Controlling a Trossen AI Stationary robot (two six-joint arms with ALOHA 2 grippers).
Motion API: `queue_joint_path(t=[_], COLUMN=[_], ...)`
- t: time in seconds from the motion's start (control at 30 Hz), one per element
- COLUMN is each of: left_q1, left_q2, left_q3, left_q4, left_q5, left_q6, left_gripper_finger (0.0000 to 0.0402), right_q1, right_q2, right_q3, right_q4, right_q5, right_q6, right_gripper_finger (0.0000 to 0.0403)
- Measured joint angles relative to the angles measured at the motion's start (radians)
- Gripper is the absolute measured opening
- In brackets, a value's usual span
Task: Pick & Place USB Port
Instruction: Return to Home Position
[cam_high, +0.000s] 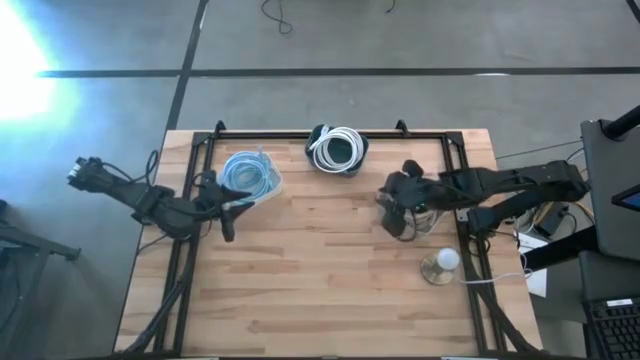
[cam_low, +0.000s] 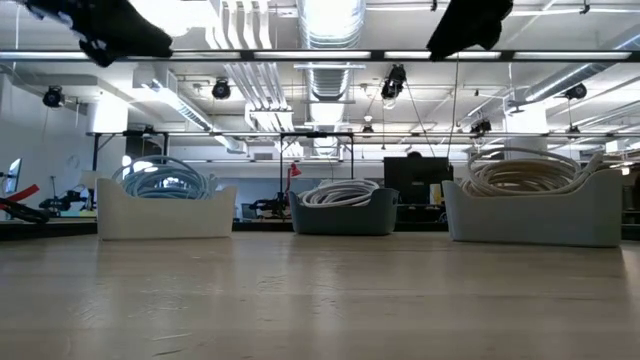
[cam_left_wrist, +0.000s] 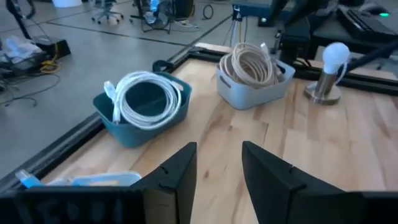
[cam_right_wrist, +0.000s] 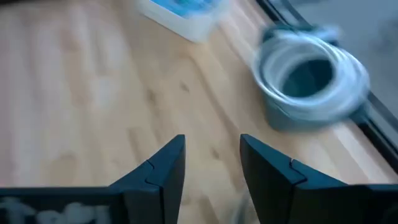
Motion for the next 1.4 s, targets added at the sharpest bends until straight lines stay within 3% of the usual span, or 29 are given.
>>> queue_joint_path(t=[0.17, 0.33, 0.4, 0.5, 0.57, 0.63, 0.77, 1.17, 1.4], left_q1=[0.000, 0.000, 0.000, 0.000, 0.000, 0.001, 0.005, 0.079, 0.161], left_q2=[-0.126, -0.243, -0.283, -0.327, -0.349, -0.371, -0.412, -0.500, -0.513], left_q3=[-0.097, -0.185, -0.236, -0.332, -0.404, -0.454, -0.517, -0.575, -0.601], left_q4=[0.006, 0.074, 0.179, 0.366, 0.466, 0.571, 0.616, 0.654, 0.658], left_q5=[0.031, 0.087, 0.188, 0.457, 0.564, 0.576, 0.565, 0.561, 0.590], left_q6=[0.010, 0.151, 0.248, 0.390, 0.423, 0.451, 0.489, 0.557, 0.521], left_gripper_finger=[0.0136, 0.0136, 0.0136, 0.0135, 0.0135, 0.0135, 0.0135, 0.0135, 0.0135], right_q1=[0.008, 0.008, 0.008, 0.008, 0.008, 0.008, 0.008, 0.008, 0.008], right_q2=[-0.136, -0.294, -0.356, -0.449, -0.507, -0.564, -0.668, -0.896, -1.041], right_q3=[-0.159, -0.330, -0.395, -0.488, -0.547, -0.604, -0.698, -0.878, -0.949], right_q4=[0.227, 0.423, 0.494, 0.598, 0.664, 0.713, 0.763, 0.792, 0.792], right_q5=[-0.150, -0.275, -0.322, -0.391, -0.422, -0.454, -0.474, -0.469, -0.473], right_q6=[-0.140, -0.214, -0.242, -0.289, -0.307, -0.309, -0.284, -0.339, -0.367], right_gripper_finger=[0.0149, 0.0142, 0.0139, 0.0135, 0.0133, 0.0131, 0.0127, 0.0139, 0.0139])
